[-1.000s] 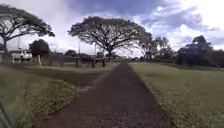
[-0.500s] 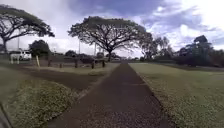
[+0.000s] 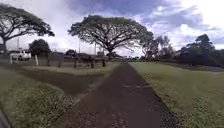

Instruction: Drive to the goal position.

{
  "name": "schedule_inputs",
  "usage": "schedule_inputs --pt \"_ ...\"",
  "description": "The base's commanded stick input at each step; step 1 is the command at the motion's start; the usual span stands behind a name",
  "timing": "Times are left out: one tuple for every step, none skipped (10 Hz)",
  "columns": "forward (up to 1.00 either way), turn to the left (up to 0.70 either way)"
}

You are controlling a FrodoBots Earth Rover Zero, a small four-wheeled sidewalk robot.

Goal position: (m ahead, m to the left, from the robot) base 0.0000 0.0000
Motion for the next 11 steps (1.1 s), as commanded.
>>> schedule_inputs --pt "0.5 0.0" --pt "0.5 0.0" --pt "0.5 0.0" --pt "0.5 0.0" --pt "0.5 0.0" --pt "0.5 0.0" --pt "0.5 0.0" --pt "0.5 0.0" --pt "0.5 0.0" --pt "0.5 0.0" --pt "0.5 0.0"
